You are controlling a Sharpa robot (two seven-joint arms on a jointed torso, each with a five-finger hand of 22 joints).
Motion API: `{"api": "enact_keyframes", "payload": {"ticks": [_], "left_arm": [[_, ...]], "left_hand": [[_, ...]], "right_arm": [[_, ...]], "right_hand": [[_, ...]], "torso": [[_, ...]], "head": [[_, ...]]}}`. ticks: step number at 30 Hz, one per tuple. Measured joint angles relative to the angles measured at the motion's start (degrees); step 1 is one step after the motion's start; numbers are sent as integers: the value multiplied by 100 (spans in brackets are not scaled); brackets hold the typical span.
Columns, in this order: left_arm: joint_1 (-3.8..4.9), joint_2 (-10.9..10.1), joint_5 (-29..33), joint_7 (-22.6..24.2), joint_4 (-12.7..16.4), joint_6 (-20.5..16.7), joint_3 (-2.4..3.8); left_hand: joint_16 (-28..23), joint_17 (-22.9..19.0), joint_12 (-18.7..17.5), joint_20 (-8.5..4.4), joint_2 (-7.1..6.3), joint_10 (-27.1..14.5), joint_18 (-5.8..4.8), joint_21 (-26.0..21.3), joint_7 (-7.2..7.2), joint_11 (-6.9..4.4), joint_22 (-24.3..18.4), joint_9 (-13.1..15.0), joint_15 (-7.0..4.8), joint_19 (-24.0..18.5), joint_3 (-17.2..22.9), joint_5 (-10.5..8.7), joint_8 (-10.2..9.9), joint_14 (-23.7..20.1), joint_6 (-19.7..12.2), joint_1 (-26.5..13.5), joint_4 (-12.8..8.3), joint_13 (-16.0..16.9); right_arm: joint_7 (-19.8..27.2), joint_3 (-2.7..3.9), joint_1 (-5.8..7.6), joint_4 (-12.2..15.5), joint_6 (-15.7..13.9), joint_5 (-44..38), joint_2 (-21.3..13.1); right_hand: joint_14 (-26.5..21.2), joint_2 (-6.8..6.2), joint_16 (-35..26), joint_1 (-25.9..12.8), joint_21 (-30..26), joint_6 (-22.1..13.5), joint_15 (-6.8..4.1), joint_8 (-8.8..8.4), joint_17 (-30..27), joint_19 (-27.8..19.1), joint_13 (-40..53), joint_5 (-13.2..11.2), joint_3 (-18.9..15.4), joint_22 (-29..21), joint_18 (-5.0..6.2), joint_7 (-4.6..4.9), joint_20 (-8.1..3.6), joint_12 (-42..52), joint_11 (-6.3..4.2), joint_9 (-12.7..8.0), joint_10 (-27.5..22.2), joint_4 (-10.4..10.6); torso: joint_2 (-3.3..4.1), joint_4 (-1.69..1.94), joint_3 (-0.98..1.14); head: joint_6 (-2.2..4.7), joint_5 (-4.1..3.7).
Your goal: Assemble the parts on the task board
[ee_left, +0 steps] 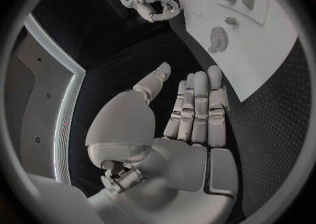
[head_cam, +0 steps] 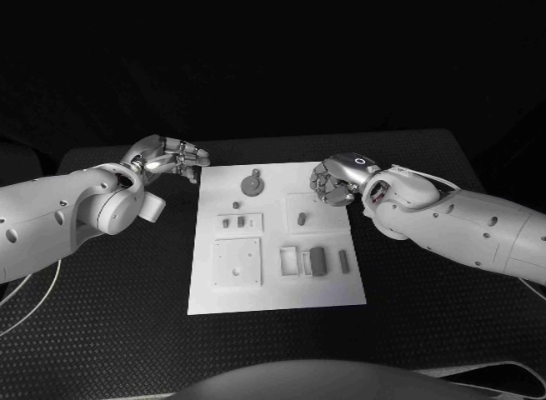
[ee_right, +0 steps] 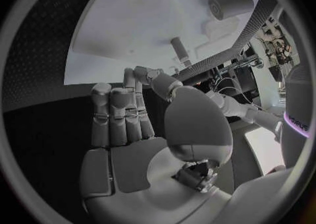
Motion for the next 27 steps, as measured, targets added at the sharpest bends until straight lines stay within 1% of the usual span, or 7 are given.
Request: {"api": "enact_keyframes", "payload": {"ticks": [6, 14, 17, 19, 22, 25, 27], "left_arm": [[0, 0, 0, -6, -6, 4, 0], [0, 1, 0, -15, -6, 10, 0], [0, 3, 0, -19, -9, 13, 0], [0, 5, 0, -21, -14, 16, 0], [0, 6, 0, -24, -20, 20, 0], [0, 5, 0, -28, -24, 23, 0], [0, 5, 0, -30, -25, 25, 0]], "left_hand": [[0, 0, 0, 1, 0, 0, 0, 0, 1, 0, 0, -6, 0, -1, 0, 0, 0, 0, -1, 0, 0, 0], [0, 5, 0, -12, 0, 1, 0, 0, 0, -1, 0, -6, 0, 13, 0, 0, 0, 0, -1, 0, 0, 0], [0, 5, 0, -12, 0, 1, -1, 0, 0, -1, 0, -5, 0, 13, 0, 0, 0, 0, -1, 0, 0, 1], [0, 5, 0, -12, 0, 1, -1, 0, 0, -2, 0, -5, 0, 13, 0, 0, 0, 0, -1, 0, 0, 1], [0, 4, 0, -12, 0, -2, -1, 0, 0, 2, 0, -5, 0, 13, 0, 0, 0, 0, -1, 0, 0, 1], [0, 4, 0, 8, 0, -19, -1, -1, -1, 18, 0, -5, 0, 32, 0, 0, 0, 0, -2, 0, 0, 1], [0, 4, 0, 8, 0, -19, -1, -1, -1, 18, 0, -5, 0, 32, 0, 0, 0, -1, -2, 0, 0, 1]], "right_arm": [[25, 12, -1, -7, 22, 260, -14], [98, 16, 0, -45, 96, 899, -19], [141, 28, 0, -42, 121, 1196, -34], [170, 52, -1, -32, 140, 1379, -45], [221, 109, -2, 13, 179, 1697, -60], [272, 182, -3, 99, 237, 2025, -76], [307, 255, -4, 179, 278, 2225, -91]], "right_hand": [[-1, 0, 0, 0, 0, -2, 1, -1, 0, 0, 2, 0, 0, 0, 0, 2, 1, -1, 0, 1, 0, 0], [-1, 0, 0, 0, 0, -3, 2, -3, -1, -1, 7, -1, -3, -1, 0, 3, 2, -6, -1, 3, -1, -2], [-1, 1, -18, -1, 0, -3, 2, -4, -1, -1, 9, -1, -3, -1, 0, 3, 2, -7, -1, 4, -1, -3], [-1, 9, -22, -9, 0, -3, 3, -7, -1, -1, 29, -2, -4, -1, 0, 4, 3, -29, -1, 4, -1, -3], [0, 30, -22, -30, 0, -4, 5, -15, -1, -6, 28, -5, -4, -2, 0, 4, 2, -30, -2, 4, -1, -4], [-7, 46, -22, -46, 0, -4, 3, -25, -1, -22, 23, -6, -5, -3, 0, 4, -3, -33, -2, 3, -2, -5], [-12, 49, -22, -49, 0, -5, 3, -27, -1, -23, 20, -19, -6, -3, 0, 4, -3, -34, -2, 3, -2, -5]], "torso": [[0, 6, 2], [1, 4, 2], [1, 3, 2], [1, 4, 2], [0, 5, 3], [1, 8, 5], [0, 8, 5]], "head": [[-2, -5], [-5, -7], [-6, -8], [-6, -9], [-4, -9], [0, 1], [5, 7]]}}
